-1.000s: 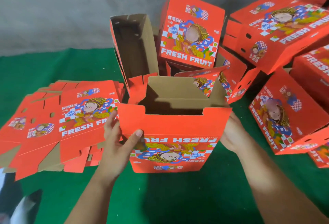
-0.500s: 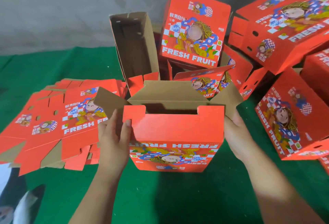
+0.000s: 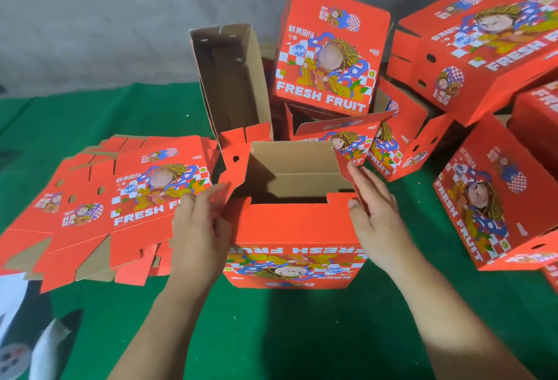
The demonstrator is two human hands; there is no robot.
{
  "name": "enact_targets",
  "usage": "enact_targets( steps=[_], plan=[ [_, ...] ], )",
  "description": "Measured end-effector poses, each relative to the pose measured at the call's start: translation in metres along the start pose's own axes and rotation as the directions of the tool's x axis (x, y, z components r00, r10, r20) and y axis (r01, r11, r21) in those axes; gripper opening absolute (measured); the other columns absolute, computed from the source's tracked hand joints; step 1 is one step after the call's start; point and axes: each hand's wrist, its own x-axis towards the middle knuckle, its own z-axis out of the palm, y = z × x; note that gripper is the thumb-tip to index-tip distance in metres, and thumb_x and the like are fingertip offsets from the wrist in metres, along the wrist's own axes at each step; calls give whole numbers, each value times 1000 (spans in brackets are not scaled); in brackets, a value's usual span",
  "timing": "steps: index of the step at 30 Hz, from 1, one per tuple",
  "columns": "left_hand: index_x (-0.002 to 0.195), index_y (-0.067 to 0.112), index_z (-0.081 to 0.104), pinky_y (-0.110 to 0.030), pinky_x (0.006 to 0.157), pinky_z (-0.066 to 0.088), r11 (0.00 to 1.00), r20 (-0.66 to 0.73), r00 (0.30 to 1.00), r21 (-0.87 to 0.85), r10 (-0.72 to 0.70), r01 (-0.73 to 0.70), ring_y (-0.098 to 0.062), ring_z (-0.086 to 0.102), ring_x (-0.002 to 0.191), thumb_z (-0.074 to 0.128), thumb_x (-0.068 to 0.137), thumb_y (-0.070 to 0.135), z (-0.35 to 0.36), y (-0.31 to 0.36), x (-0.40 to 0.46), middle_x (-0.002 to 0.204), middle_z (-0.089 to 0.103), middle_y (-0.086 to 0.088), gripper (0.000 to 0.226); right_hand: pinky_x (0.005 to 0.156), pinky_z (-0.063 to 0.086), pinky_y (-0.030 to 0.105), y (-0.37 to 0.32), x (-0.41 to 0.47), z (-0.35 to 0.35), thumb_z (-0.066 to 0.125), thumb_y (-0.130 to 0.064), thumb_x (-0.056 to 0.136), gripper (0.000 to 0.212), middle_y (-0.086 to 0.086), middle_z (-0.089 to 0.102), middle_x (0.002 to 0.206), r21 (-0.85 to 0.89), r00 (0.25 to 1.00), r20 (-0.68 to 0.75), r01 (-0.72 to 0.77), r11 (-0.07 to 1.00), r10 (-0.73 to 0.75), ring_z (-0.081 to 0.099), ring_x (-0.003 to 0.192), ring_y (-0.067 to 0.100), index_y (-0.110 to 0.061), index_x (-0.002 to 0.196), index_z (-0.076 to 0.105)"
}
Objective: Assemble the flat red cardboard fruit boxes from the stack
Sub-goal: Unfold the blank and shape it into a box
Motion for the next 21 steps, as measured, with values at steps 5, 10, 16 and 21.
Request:
enact_targets(
  steps=[5, 10, 16, 21],
  plan=[
    [120, 18, 49, -48, 110, 37, 993, 235, 967, -83, 100, -82, -19, 42, 129, 51, 84, 24, -8, 0, 16, 130, 42, 2, 37, 100, -3, -7, 7, 1, -6, 52, -16, 104, 70, -21, 21, 167, -62, 998, 68, 6, 998, -2, 23, 141, 4, -54, 158, 28],
    [150, 51, 41, -47, 126, 20, 961, 511, 859, -251, 31, 115, -10, 28, 150, 53, 94, 61, -15, 10, 54, 153, 38, 24, 58, 103, -3, -1, 12, 3, -12, 52, -25, 105, 72, -29, 13, 166, -39, 990, 144, -3, 999, 8, 15, 144, 1, -64, 155, 19],
    [130, 87, 16, -37, 113, 13, 982, 565, 804, 135, -187, 133, -10, 25, 125, 16, 75, 95, -8, 25, 79, 119, 36, 16, 56, 102, -6, 1, 14, -1, -14, 53, -26, 105, 75, -34, 3, 166, -30, 976, 215, -6, 1000, 12, 6, 141, -5, -64, 156, 13],
    [148, 48, 42, -53, 122, 7, 912, 534, 740, 267, -409, 311, -28, 17, 154, 25, 68, 93, 4, 43, 94, 156, 32, -3, 93, 114, 4, 27, 15, -3, -17, 54, -29, 105, 78, -39, -3, 164, -25, 961, 278, -12, 1000, 18, 4, 128, -16, -69, 153, 8]
  ],
)
